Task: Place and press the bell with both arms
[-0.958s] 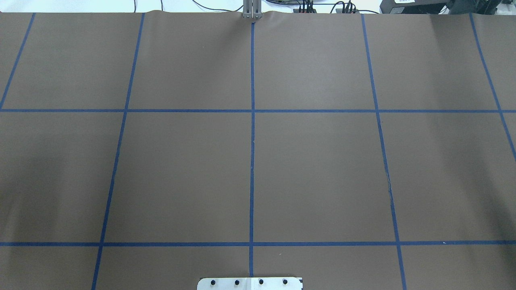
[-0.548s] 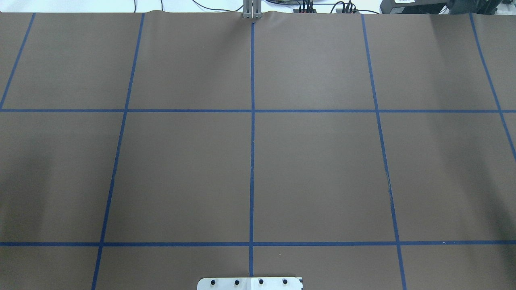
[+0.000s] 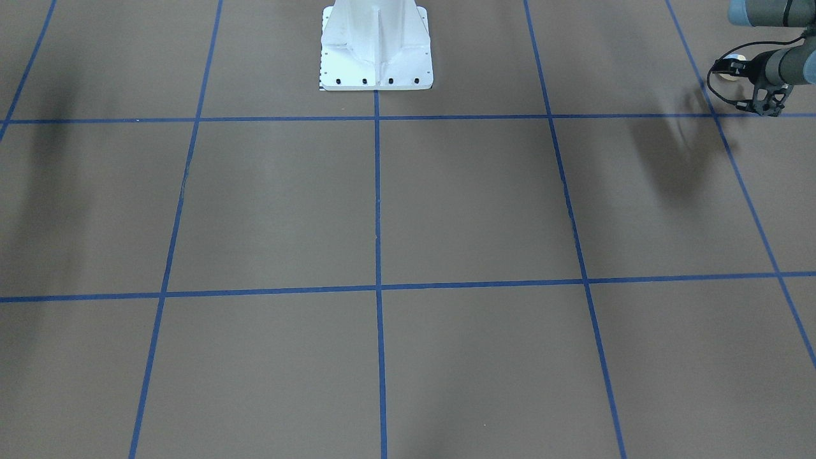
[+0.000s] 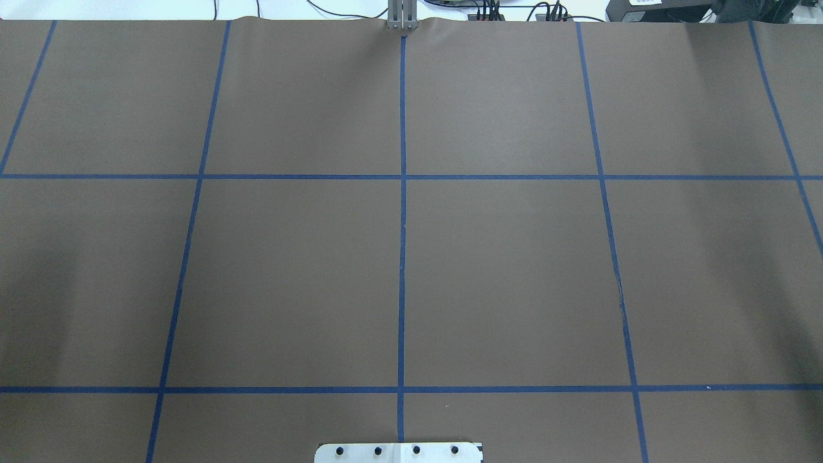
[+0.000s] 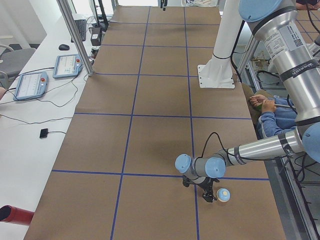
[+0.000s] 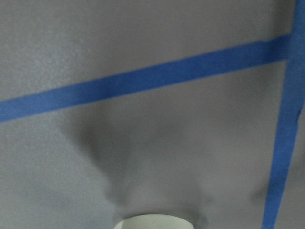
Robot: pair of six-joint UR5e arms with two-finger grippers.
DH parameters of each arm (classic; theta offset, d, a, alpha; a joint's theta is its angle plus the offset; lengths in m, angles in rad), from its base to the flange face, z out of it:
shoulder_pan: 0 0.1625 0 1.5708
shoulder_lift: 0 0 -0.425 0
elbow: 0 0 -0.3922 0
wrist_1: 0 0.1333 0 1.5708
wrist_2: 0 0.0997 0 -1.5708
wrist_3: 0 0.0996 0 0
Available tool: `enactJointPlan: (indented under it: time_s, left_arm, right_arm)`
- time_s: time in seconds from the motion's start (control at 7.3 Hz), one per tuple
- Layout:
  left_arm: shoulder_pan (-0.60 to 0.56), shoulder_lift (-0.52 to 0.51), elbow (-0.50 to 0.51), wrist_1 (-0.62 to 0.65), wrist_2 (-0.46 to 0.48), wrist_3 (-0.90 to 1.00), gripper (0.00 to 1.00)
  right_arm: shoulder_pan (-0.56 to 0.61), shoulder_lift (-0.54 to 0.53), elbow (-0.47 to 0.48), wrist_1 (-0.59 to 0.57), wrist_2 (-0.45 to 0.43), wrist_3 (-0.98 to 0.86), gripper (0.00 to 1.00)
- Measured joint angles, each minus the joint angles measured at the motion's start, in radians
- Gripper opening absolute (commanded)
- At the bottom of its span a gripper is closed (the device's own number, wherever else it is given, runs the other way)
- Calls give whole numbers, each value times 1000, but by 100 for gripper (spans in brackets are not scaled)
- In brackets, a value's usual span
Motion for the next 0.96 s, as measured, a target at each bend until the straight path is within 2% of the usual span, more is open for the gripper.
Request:
enactJointPlan:
  time_s: [0.96]
  left_arm:
    - [13, 19, 19, -8, -7, -4, 100]
  right_arm:
    - [0, -7, 6, 0, 0, 0, 100]
